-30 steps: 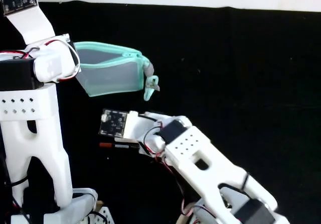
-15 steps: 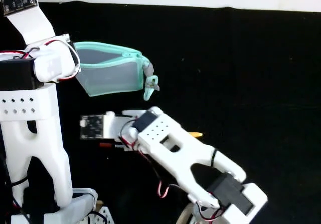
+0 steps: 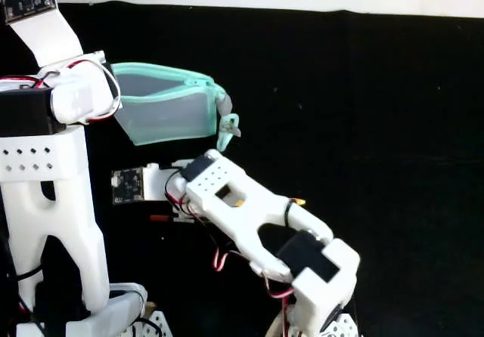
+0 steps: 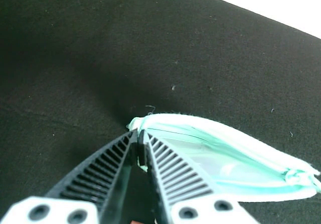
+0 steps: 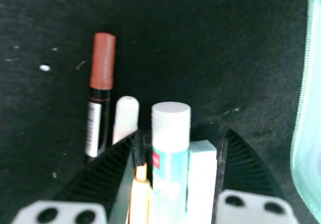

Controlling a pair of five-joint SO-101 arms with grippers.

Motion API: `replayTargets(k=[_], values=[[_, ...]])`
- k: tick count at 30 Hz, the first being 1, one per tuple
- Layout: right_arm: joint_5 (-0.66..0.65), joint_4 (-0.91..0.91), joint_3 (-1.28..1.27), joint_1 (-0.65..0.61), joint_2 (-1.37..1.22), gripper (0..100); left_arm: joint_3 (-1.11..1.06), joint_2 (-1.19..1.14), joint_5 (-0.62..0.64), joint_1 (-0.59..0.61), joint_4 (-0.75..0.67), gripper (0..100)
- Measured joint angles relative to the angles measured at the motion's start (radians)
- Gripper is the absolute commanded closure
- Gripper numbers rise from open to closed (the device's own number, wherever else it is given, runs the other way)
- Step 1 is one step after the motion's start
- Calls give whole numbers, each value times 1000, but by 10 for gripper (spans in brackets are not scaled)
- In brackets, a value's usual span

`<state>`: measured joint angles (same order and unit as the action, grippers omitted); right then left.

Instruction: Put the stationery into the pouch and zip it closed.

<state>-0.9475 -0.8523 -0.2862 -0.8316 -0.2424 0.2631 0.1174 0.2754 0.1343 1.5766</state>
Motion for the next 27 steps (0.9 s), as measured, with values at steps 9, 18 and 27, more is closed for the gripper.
replayTargets(k=[9,18,27], values=[[-2,57,80,5,-121,760,0,0,0,0,0,994],[-3,57,107,6,-157,995,0,0,0,0,0,994],[-3,60,124,20,-164,993,0,0,0,0,0,994]])
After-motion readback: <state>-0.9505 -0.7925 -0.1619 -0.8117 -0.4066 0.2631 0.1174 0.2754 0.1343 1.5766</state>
